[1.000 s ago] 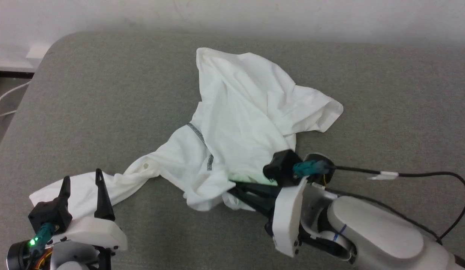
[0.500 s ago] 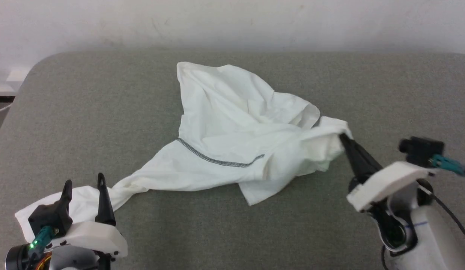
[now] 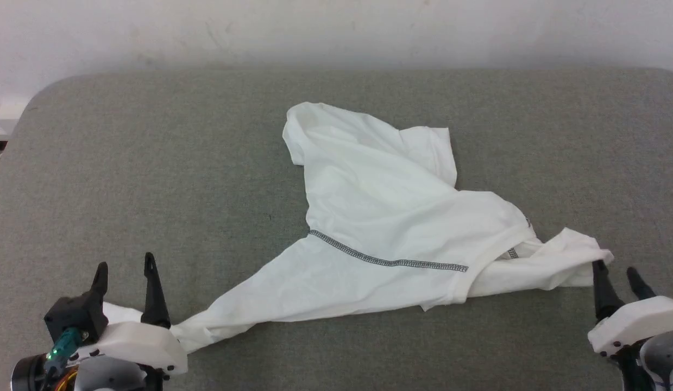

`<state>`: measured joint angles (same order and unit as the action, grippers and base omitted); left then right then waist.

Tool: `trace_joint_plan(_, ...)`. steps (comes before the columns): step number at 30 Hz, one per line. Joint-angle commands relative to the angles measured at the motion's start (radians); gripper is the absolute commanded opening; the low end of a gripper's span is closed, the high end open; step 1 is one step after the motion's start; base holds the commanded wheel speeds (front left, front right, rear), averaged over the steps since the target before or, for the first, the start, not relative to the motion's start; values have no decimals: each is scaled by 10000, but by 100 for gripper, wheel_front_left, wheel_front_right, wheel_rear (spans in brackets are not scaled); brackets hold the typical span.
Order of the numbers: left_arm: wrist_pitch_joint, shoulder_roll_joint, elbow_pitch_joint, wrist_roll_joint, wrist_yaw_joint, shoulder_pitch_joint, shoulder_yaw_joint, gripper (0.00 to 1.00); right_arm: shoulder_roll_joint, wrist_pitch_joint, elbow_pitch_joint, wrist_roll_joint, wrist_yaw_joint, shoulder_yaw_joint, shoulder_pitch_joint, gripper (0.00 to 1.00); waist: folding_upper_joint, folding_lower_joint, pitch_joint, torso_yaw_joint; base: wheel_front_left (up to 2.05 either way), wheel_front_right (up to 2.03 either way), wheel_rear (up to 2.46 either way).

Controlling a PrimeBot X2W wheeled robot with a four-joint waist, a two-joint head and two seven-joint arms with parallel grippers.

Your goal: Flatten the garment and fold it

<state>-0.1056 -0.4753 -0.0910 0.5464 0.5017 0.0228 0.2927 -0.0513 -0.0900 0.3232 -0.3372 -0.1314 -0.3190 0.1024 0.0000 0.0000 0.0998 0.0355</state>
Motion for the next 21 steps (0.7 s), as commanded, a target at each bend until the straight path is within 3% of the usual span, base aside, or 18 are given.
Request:
trace_joint_plan(1,13,-25,-13,35,18,125,1,100,8,62,-283,198,7,-49,-147,100,0,0,-29,-26,0,0,0)
trace_joint_plan(6,48,-37,-1,60,51,229,31,100,-35,-646,-2593,1237,7,32,-679,100,0,0,-230,-125,0,0,0)
trace_joint_plan(11,127,-88,-51,88,96,342,44,100,-885,-3253,-4224,1141,7,2239,-880,100,0,0,-371,-297,0,0,0)
trace_joint_plan(16,237,-138,-162,73,62,273,134,100,-2235,-5916,-3834,207,7,4815,-155,100,0,0,-286,-364,0,0,0)
trace_joint_plan(21,246,-152,-269,38,6,41,186,100,-3284,-6393,-3026,-632,7,6555,1218,100,0,0,168,-207,0,0,0)
